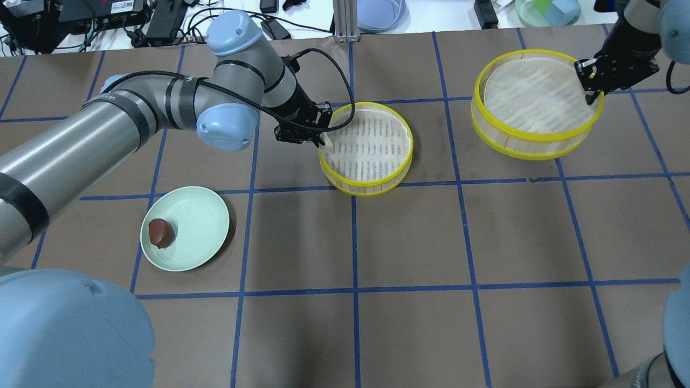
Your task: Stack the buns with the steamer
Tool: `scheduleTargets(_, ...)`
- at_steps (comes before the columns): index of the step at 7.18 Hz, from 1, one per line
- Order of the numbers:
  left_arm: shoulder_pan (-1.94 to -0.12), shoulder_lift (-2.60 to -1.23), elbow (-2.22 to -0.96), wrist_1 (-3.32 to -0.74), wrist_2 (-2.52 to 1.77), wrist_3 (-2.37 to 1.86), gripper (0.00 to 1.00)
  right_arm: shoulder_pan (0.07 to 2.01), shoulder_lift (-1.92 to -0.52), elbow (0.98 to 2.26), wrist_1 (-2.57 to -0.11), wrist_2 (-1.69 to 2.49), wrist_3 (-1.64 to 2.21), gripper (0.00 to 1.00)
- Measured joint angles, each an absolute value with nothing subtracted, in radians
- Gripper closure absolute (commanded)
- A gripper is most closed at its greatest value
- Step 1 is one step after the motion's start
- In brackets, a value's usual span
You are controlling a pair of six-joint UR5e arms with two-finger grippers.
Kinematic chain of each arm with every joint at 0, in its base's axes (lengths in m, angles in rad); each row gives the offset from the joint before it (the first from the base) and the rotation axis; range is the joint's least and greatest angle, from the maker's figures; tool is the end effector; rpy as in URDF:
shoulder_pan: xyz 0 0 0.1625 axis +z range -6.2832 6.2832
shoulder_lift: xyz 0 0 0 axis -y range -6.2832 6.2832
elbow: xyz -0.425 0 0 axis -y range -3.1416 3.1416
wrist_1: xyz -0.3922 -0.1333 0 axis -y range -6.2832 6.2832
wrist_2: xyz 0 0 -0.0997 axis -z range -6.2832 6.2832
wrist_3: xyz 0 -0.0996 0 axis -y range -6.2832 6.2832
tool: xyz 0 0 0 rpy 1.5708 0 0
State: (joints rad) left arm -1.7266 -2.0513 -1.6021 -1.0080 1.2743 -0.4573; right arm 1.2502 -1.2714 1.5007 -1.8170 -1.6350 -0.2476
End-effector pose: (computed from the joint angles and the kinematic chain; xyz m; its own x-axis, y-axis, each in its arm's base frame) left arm -0.2602 -0.6098 0.2572 -0.9141 -0.2893 0.2843 -0.2771 0.9572 0.0831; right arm -0.0714 -0.6176 0.3818 -0.9951 0.0733 0.0663 0.0735 0.9973 -0.0007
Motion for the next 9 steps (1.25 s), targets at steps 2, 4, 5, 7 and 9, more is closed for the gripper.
scheduleTargets(2, -1.748, -2.056, -1.604, -1.002, 1.272, -0.465, 1.00, 1.275, -1.277, 1.504, -1.820, -1.640, -0.229, 1.00)
scheduleTargets(4, -1.754, -2.058, -1.605, -1.002, 1.271, -0.467, 0.30, 1.284, -1.298, 1.506, -1.827, -1.639, -0.220, 1.00)
scheduleTargets(5, -1.754, -2.058, -1.608, -1.002, 1.270, -0.467, 0.01, 1.287, -1.303, 1.506, -1.826, -1.636, -0.218, 1.00)
scheduleTargets(7, -1.755, -2.056, -1.605, -1.002, 1.270, -0.472, 0.00, 1.289, -1.304, 1.506, -1.825, -1.631, -0.214, 1.00)
scheduleTargets(9, -1.755, -2.054, -1.600, -1.003, 1.264, -0.501, 0.02, 1.290, -1.305, 1.506, -1.828, -1.631, -0.213, 1.00)
